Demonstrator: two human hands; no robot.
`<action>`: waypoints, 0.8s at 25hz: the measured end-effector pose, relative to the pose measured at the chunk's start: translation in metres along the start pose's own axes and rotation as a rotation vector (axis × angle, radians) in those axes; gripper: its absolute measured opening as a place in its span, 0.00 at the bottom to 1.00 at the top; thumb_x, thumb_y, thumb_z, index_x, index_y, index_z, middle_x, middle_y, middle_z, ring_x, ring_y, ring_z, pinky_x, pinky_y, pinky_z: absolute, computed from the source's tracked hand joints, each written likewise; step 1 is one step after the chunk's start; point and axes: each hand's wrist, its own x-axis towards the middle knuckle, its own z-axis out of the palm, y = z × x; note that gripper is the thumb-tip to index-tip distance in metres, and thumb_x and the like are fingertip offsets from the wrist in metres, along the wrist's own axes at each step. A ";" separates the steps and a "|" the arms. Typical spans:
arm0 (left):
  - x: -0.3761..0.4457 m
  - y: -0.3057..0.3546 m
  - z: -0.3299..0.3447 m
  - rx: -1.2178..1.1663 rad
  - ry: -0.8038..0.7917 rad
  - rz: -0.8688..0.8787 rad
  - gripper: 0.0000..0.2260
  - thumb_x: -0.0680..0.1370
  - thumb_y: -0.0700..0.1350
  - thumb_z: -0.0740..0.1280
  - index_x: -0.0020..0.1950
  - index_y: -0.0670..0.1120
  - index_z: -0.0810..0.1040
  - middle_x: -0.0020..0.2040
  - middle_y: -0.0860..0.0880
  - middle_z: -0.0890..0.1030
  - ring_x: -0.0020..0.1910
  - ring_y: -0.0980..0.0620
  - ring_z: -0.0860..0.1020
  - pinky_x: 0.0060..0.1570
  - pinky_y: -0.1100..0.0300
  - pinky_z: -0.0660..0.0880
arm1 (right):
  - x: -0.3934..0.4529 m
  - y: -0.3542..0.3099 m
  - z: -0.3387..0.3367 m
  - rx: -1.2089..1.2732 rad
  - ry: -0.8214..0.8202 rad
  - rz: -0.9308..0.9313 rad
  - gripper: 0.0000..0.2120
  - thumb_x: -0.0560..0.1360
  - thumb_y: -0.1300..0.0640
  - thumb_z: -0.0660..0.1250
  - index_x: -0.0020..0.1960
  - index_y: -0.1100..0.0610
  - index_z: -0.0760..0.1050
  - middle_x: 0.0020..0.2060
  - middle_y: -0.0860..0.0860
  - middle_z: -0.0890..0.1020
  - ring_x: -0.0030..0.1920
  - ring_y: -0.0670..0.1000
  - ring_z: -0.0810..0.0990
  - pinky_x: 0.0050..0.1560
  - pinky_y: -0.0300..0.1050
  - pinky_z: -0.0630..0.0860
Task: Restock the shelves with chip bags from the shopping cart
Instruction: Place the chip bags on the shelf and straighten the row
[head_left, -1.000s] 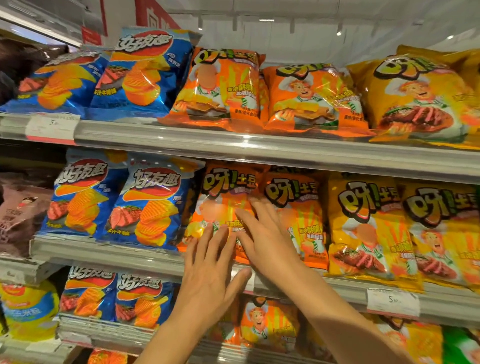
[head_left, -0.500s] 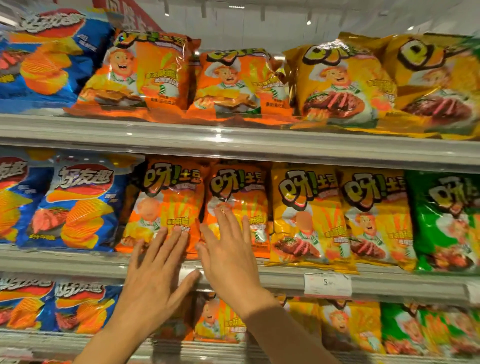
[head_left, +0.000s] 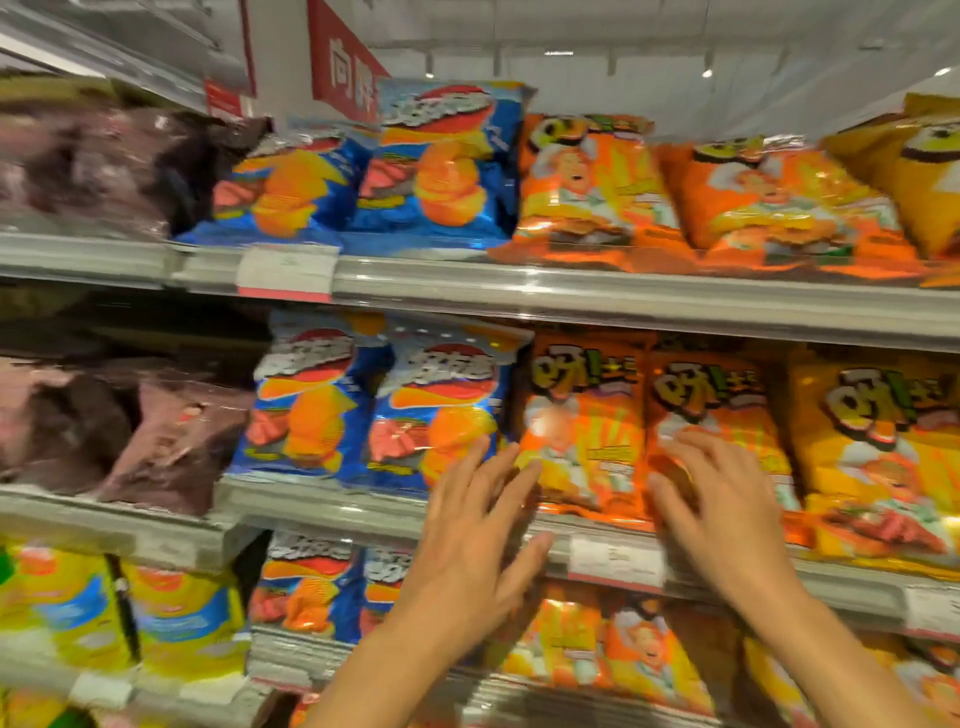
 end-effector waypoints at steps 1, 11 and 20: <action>-0.007 -0.021 -0.014 0.049 0.032 -0.005 0.26 0.82 0.59 0.61 0.78 0.50 0.68 0.78 0.49 0.66 0.81 0.44 0.57 0.74 0.38 0.62 | -0.003 -0.017 0.003 0.012 0.036 -0.008 0.23 0.76 0.43 0.61 0.59 0.57 0.81 0.58 0.57 0.80 0.58 0.64 0.77 0.58 0.62 0.74; -0.044 -0.154 -0.065 0.329 -0.147 -0.142 0.33 0.80 0.67 0.53 0.81 0.50 0.62 0.83 0.46 0.55 0.82 0.40 0.48 0.75 0.34 0.52 | -0.030 -0.174 0.051 0.078 -0.205 -0.237 0.28 0.79 0.39 0.62 0.77 0.45 0.66 0.78 0.54 0.63 0.77 0.57 0.62 0.73 0.56 0.64; -0.046 -0.174 -0.080 0.007 -0.093 -0.028 0.24 0.83 0.52 0.61 0.78 0.45 0.68 0.80 0.42 0.62 0.81 0.38 0.52 0.75 0.32 0.56 | -0.029 -0.188 0.054 -0.018 -0.280 -0.213 0.32 0.78 0.49 0.69 0.79 0.52 0.64 0.79 0.59 0.59 0.78 0.63 0.60 0.74 0.63 0.62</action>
